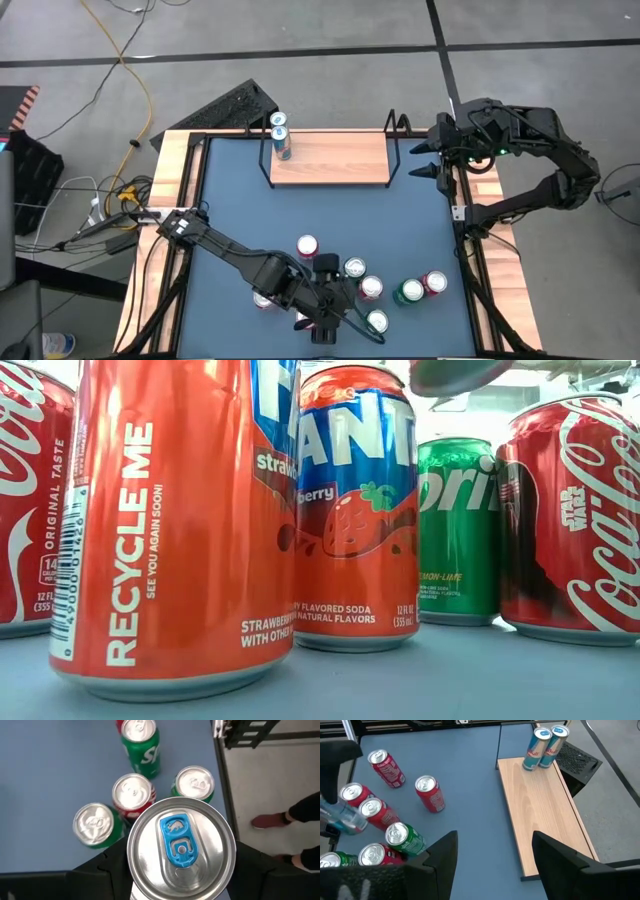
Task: Place canned beverage on shelf
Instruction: Put the blue soda can on the shelf aligned with the other blue soda cans
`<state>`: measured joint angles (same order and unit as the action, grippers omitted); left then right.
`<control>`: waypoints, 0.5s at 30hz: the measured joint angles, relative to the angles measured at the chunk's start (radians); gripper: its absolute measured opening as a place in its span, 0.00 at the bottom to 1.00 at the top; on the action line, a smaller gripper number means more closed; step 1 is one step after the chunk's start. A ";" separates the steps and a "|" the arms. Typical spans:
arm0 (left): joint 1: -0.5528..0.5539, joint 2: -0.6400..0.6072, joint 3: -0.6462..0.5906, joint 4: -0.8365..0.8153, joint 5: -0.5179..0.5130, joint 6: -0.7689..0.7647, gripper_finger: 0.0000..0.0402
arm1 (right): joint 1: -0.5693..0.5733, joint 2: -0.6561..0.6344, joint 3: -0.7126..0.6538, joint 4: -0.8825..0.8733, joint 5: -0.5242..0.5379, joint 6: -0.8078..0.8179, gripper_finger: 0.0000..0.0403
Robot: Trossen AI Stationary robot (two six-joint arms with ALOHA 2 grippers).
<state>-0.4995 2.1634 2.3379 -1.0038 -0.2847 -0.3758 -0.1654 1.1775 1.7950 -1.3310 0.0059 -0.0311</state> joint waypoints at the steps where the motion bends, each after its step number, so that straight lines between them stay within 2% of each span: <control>1: 0.000 -0.002 0.000 -0.011 -0.007 -0.004 0.54 | 0.000 0.002 0.000 0.000 0.000 0.000 0.59; 15: 0.045 -0.093 0.003 -0.069 -0.117 -0.031 0.54 | 0.000 0.028 0.000 -0.001 0.001 0.005 0.59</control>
<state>-0.4544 2.0700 2.3413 -1.0724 -0.4019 -0.4064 -0.1658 1.2053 1.7947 -1.3315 0.0067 -0.0265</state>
